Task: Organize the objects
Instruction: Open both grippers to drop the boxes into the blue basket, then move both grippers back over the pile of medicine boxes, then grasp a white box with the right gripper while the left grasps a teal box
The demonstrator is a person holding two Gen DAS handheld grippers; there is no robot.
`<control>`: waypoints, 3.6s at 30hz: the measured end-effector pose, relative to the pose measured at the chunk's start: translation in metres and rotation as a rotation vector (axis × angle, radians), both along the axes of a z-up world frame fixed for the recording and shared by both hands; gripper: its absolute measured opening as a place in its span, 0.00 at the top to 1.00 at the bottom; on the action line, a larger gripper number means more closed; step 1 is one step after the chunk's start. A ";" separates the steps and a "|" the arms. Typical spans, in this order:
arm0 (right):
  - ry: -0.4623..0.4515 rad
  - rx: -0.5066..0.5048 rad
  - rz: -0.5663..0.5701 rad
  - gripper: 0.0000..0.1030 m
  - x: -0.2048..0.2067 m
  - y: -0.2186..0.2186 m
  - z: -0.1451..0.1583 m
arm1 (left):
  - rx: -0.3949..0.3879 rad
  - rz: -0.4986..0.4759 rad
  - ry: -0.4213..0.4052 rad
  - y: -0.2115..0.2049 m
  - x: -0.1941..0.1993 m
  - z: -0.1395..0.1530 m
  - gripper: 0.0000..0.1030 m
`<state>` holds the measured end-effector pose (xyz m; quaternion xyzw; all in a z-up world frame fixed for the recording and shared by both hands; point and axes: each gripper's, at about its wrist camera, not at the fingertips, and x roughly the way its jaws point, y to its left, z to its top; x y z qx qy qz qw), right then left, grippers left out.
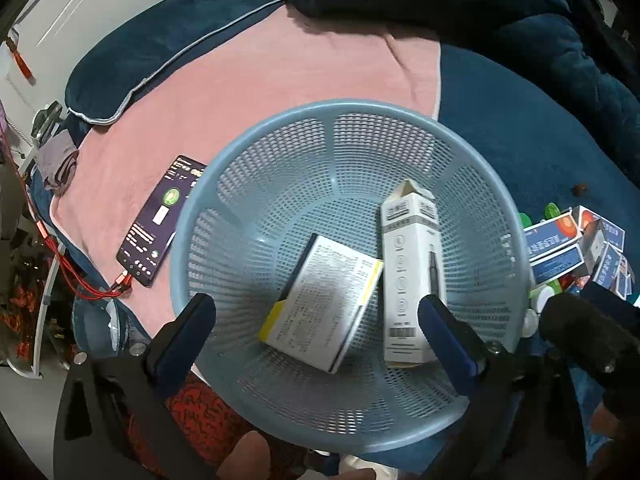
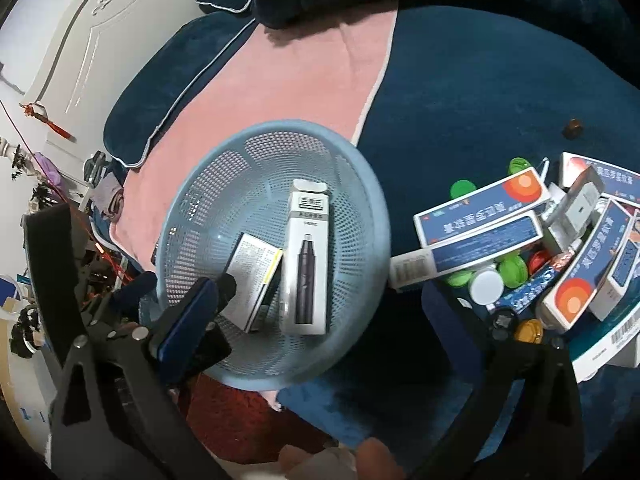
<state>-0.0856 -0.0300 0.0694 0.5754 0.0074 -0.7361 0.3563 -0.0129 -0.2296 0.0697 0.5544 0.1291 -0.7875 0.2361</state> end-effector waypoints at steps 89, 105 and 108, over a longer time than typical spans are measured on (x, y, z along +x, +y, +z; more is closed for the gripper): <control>-0.140 -0.023 -0.698 0.00 -0.087 0.309 -0.051 | 0.073 -0.548 -0.144 0.225 -0.120 -0.017 0.73; -0.370 -0.333 -0.818 0.00 -0.089 0.325 -0.102 | 0.106 -0.564 -0.085 0.237 -0.125 -0.008 0.78; -0.381 -0.382 -0.832 0.34 -0.089 0.326 -0.109 | 0.102 -0.565 -0.080 0.239 -0.124 -0.005 0.78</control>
